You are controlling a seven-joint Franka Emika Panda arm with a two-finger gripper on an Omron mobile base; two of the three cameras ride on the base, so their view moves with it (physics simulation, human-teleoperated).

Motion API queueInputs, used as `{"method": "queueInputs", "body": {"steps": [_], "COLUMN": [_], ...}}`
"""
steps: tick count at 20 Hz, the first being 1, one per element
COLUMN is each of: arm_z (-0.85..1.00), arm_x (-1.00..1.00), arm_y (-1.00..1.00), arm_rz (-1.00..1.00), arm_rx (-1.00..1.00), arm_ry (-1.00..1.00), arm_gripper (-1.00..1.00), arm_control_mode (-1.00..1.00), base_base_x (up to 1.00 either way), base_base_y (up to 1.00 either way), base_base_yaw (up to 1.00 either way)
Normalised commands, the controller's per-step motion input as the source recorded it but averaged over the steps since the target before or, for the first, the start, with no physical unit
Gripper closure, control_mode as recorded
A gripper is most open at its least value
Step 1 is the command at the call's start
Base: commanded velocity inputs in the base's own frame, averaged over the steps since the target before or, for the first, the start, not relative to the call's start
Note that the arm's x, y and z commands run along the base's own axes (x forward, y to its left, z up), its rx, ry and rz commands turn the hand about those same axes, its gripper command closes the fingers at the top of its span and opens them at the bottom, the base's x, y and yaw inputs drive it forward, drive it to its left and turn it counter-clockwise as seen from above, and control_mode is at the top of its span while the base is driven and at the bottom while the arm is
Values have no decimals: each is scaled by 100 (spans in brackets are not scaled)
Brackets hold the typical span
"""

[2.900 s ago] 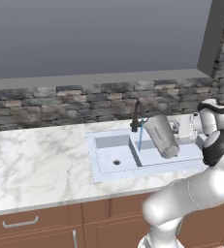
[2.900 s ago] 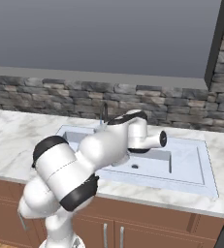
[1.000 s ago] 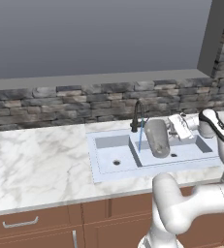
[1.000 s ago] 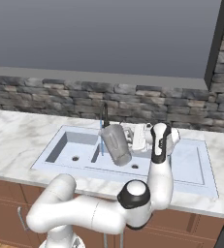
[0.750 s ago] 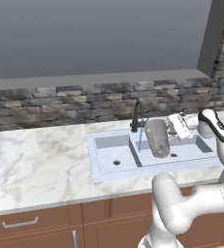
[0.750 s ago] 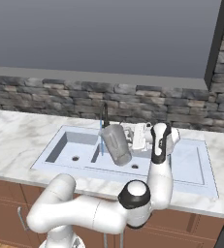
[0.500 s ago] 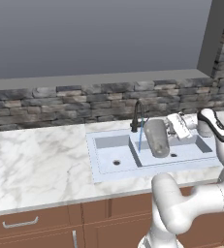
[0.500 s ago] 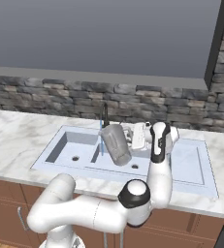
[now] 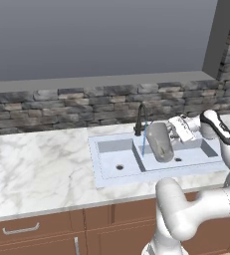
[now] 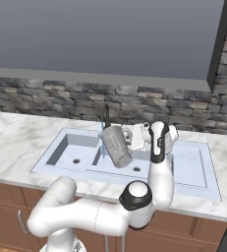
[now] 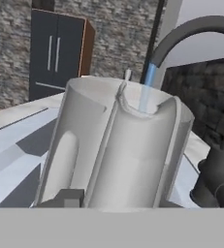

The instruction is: Turn on the sink faucet and place the jug under the water for a few seconds to fill it up.

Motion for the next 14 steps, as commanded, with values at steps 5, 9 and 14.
{"method": "queueInputs", "body": {"steps": [5,9,14], "arm_z": [-12,0,-4], "arm_x": [-14,-13,0], "arm_y": [48,41,23], "arm_rz": [0,0,1], "arm_rx": [1,2,2], "arm_ry": [0,2,9], "arm_gripper": [100,100,100], "arm_control_mode": [-100,-100,-100], "base_base_x": [0,0,0], "base_base_y": [0,0,0], "base_base_yaw": [0,0,0]}}
